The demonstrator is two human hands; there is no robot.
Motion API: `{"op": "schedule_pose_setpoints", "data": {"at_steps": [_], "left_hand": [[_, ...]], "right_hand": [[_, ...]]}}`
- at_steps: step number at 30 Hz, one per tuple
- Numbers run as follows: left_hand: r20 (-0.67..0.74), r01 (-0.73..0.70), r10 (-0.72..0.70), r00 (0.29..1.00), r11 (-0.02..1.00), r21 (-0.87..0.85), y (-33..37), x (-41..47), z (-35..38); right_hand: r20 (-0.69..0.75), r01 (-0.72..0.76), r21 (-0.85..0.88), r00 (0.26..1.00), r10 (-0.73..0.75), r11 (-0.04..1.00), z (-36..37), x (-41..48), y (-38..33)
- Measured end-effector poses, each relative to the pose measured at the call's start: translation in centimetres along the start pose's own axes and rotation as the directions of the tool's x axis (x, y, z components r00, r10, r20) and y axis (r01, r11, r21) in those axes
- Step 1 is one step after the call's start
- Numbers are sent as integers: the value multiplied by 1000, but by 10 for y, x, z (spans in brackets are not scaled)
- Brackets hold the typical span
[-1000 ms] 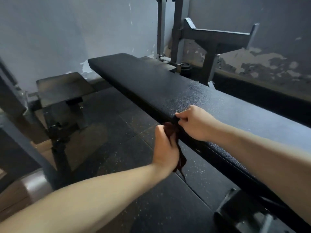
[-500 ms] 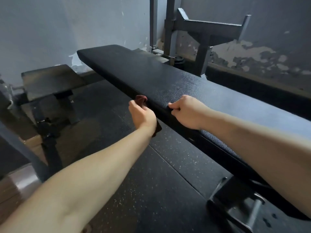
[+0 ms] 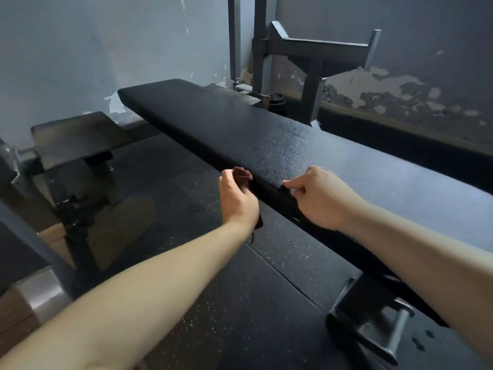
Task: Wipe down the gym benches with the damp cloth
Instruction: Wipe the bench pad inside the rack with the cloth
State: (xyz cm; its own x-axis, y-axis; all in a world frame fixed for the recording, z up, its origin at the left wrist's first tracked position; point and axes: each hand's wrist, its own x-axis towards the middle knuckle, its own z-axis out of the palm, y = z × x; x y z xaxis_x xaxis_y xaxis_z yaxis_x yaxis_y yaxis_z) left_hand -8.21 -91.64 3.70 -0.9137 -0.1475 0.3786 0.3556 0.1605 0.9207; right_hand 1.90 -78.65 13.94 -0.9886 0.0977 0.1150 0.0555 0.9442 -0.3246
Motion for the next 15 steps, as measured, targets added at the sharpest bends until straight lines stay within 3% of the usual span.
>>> {"op": "schedule_pose_setpoints", "data": {"at_steps": [4,11,15], "left_hand": [[-55,79,-78,995,997,16,8,6,0],[190,-144,145,971,989,-22,18,-49,-2],[132,-150,140,981,987,66,16,-21,-8]], "right_hand": [[-42,-19,-10,999,19,1000,8,-10,3],[-107,-106,-125,990,92,987,3,-42,11],[-61,-142,-106,989,136,984,2,-51,10]]}}
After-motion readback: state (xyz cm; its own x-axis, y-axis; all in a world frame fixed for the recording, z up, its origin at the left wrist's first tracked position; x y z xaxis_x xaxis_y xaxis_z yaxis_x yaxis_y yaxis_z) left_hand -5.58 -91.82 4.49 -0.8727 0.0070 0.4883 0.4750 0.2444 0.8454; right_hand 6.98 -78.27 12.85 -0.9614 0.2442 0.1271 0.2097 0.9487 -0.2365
